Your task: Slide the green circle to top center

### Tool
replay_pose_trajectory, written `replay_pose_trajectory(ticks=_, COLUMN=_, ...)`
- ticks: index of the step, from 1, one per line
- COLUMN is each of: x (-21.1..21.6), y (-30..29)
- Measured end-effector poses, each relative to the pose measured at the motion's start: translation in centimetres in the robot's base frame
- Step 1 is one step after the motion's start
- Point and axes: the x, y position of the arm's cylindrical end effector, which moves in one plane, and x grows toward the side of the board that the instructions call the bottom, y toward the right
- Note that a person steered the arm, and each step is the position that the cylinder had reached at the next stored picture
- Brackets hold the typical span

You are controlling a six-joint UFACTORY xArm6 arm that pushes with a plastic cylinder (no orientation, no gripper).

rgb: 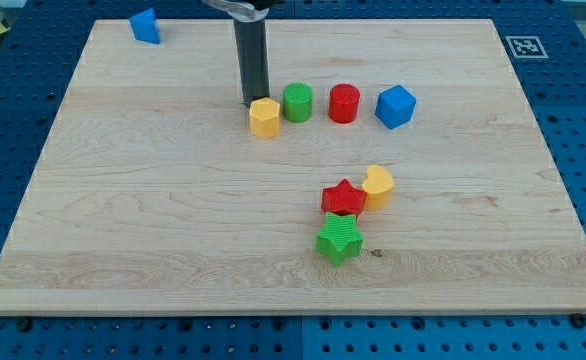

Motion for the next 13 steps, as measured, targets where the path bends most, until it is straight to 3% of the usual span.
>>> replay_pose_trajectory(ticks=2, x=4.0, y=1.8)
replay_pose_trajectory(ticks=4, x=3.7, y=6.1)
replay_pose_trajectory(ticks=5, x=3.6, y=4.9)
replay_pose_trajectory(ticks=10, x=-5.2, y=4.5)
replay_pose_trajectory(ticks=13, x=-4.8, y=8.4)
